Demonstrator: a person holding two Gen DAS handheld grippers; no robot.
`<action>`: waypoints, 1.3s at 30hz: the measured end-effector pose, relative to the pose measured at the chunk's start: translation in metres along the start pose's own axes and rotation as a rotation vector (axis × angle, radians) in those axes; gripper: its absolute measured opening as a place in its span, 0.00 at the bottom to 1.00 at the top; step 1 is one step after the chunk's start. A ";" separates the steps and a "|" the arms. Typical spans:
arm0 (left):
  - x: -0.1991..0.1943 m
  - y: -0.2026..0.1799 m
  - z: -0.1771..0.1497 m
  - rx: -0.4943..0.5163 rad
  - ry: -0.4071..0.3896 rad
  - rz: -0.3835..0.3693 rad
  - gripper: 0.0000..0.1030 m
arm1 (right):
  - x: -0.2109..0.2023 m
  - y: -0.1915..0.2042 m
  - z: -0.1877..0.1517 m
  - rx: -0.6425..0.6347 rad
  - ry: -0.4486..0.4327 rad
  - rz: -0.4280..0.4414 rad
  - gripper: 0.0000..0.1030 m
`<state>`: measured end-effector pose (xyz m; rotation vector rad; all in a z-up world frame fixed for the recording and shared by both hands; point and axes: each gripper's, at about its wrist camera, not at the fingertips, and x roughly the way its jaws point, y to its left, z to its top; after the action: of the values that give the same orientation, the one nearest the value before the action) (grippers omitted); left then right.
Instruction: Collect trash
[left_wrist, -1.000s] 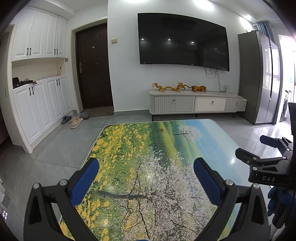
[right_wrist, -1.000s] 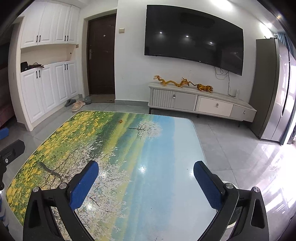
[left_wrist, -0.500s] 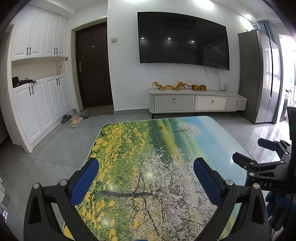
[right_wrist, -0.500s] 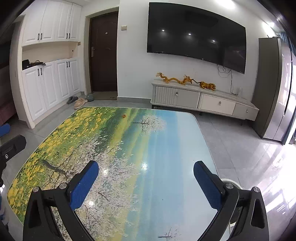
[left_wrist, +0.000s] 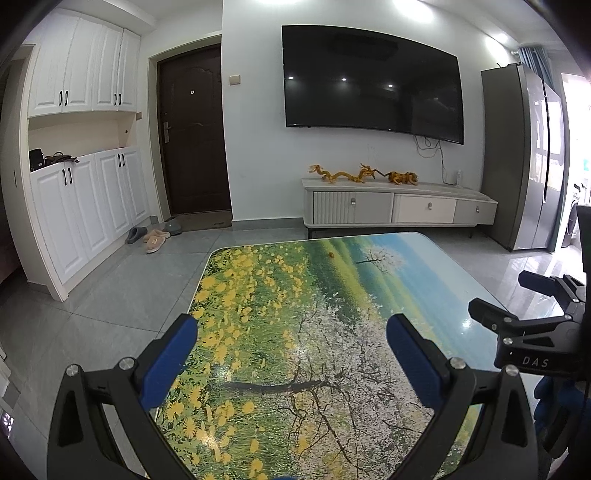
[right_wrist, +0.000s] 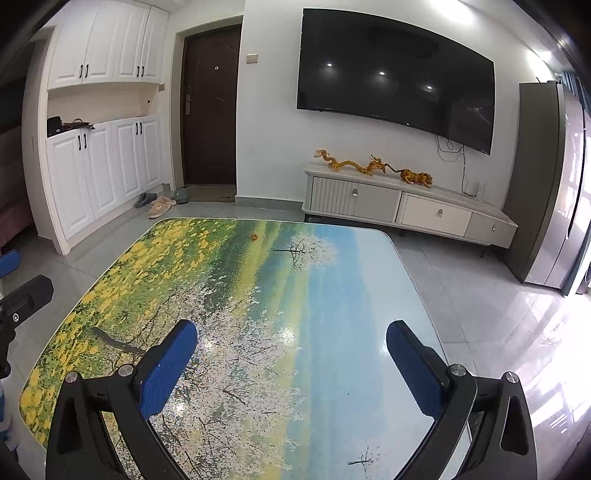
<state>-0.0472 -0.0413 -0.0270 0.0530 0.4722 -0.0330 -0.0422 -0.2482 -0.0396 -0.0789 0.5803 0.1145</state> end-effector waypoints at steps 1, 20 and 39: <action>-0.001 0.001 0.000 -0.001 -0.001 0.001 1.00 | -0.001 0.001 -0.001 -0.003 0.000 -0.002 1.00; -0.016 -0.019 0.003 0.023 -0.038 -0.031 1.00 | -0.035 -0.035 -0.007 0.069 -0.052 -0.092 1.00; -0.018 -0.037 0.001 0.042 -0.030 -0.057 1.00 | -0.043 -0.047 -0.015 0.089 -0.057 -0.100 1.00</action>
<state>-0.0643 -0.0780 -0.0199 0.0805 0.4432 -0.0997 -0.0802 -0.3001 -0.0264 -0.0184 0.5233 -0.0061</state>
